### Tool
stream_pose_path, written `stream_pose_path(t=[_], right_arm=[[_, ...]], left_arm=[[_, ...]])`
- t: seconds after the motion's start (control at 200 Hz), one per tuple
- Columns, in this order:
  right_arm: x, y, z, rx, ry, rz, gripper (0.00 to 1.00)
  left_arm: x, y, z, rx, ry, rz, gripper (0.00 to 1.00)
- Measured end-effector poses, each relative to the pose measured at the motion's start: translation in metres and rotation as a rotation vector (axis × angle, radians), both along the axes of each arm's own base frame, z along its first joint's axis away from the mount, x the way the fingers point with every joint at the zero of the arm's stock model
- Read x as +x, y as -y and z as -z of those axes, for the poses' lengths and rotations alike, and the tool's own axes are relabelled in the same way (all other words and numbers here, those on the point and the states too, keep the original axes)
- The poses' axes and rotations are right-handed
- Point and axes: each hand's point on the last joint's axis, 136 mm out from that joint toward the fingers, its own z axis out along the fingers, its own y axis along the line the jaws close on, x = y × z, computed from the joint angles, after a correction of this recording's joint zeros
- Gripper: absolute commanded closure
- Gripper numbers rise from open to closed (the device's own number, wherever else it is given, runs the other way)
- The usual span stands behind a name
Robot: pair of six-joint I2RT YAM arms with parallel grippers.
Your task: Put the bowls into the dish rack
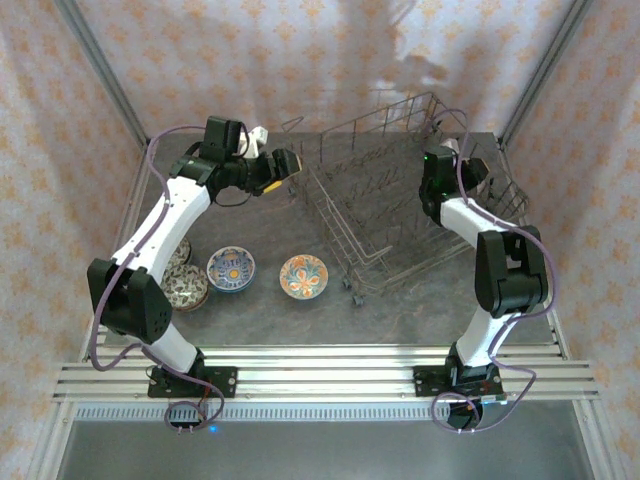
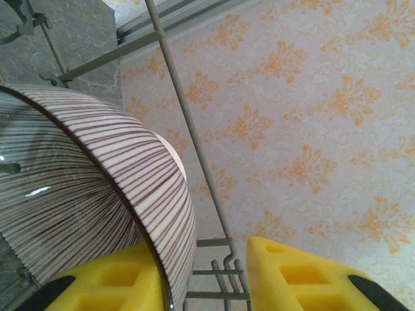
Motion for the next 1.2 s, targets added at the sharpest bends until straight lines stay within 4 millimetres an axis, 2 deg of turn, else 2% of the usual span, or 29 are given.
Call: stream_pose_path(t=[0.12,0.435,0.641,0.721,0.956,1.131,1.201], right_arm=[[0.004,0.000,0.005,0.006,-0.002,0.010,0.63],[0.005,0.001,0.036,0.017,-0.068,0.035,0.58],[0.009,0.002,0.038,0.025,-0.060,0.059,0.55],[0.011,0.002,0.037,0.028,-0.058,0.068,0.50],[0.011,0.007,0.029,0.066,-0.061,0.110,0.22],[0.008,0.008,0.025,0.138,-0.069,0.116,0.12],[0.005,0.005,0.022,0.174,-0.071,0.108,0.04]], left_arm=[[-0.002,-0.001,-0.001,0.002,0.003,-0.003,0.23],[-0.004,-0.004,0.002,0.016,0.001,-0.018,0.23],[-0.004,-0.006,0.004,0.023,-0.005,-0.024,0.23],[-0.004,-0.006,0.005,0.027,-0.007,-0.028,0.23],[-0.006,-0.013,0.011,0.044,-0.021,-0.049,0.22],[-0.011,-0.021,0.017,0.074,-0.044,-0.069,0.22],[-0.016,-0.024,0.018,0.089,-0.048,-0.077,0.21]])
